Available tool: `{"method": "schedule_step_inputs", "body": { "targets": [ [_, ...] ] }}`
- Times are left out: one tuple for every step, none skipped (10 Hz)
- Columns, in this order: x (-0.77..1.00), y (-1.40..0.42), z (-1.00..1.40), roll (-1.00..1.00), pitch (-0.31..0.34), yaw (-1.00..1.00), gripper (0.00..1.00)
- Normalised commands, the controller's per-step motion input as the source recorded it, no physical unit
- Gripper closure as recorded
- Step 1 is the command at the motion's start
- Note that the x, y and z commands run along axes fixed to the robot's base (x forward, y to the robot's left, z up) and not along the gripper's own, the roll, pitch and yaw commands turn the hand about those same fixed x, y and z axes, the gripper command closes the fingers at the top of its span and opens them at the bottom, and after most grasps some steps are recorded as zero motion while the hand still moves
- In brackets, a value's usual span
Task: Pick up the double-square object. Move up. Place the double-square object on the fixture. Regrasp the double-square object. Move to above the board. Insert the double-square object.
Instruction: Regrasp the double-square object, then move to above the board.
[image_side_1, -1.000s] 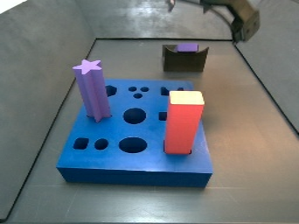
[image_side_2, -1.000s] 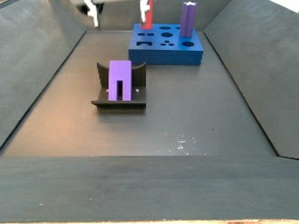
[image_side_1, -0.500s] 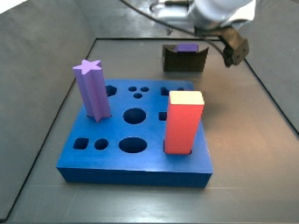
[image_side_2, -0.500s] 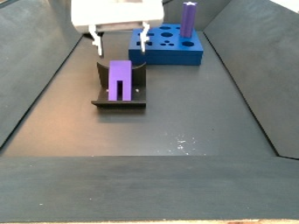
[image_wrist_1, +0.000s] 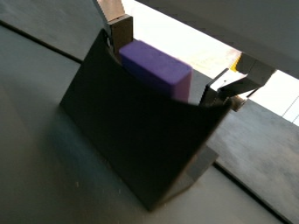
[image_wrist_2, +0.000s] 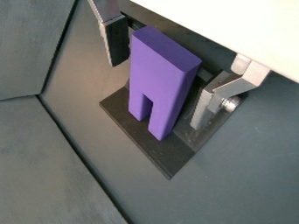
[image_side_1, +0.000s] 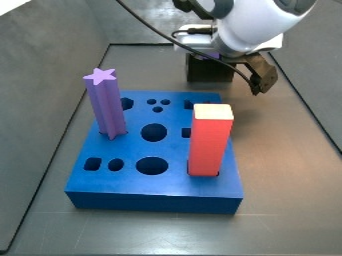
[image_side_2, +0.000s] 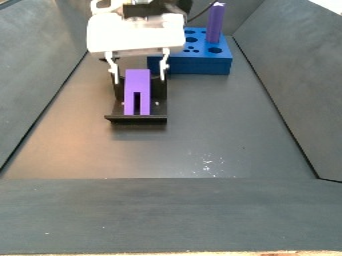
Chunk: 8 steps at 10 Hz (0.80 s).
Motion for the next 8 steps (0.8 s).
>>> {"method": "schedule_step_inputs", "body": {
  "targets": [
    [0.02, -0.01, -0.17, 0.06, 0.016, 0.00, 0.00],
    [0.00, 0.00, 0.00, 0.00, 0.000, 0.00, 1.00],
    [0.29, 0.08, 1.00, 0.06, -0.186, 0.43, 1.00],
    [0.29, 0.08, 1.00, 0.05, -0.186, 0.40, 1.00],
    [0.28, 0.07, 1.00, 0.05, -0.191, 0.31, 1.00],
    [0.27, 0.06, 1.00, 0.04, -0.220, 0.18, 1.00],
    [0.26, 0.06, 1.00, 0.03, -0.221, 0.10, 1.00],
    [0.25, 0.06, 1.00, 0.01, -0.185, 0.01, 1.00]
  ]
}}
